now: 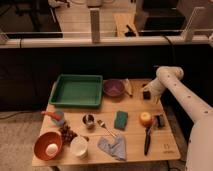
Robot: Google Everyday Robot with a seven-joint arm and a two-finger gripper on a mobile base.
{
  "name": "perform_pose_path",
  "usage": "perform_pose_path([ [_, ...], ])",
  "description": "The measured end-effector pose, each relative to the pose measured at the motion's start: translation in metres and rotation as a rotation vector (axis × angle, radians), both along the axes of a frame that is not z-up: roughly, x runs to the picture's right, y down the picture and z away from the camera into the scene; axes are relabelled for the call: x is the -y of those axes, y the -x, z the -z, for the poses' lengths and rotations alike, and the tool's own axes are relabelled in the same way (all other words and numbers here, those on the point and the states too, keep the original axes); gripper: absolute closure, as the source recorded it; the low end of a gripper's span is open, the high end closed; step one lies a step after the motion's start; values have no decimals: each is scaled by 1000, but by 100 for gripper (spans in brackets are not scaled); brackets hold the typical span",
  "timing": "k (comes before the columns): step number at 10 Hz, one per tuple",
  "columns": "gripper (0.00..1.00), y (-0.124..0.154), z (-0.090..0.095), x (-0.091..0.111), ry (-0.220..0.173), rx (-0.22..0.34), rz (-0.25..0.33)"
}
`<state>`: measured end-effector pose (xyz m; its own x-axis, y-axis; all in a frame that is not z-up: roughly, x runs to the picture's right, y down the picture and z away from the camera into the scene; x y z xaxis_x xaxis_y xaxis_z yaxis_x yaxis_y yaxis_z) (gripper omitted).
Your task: Wipe table surface with eraser
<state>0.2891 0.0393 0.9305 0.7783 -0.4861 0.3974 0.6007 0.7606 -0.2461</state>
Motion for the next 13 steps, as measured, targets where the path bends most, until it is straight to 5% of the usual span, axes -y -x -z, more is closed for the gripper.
perform_pose_path([
  [5, 20, 4, -15, 13, -76, 48, 130],
  [7, 20, 5, -26, 19, -135, 23, 240],
  [13, 20, -9, -49, 34, -154, 38, 351],
])
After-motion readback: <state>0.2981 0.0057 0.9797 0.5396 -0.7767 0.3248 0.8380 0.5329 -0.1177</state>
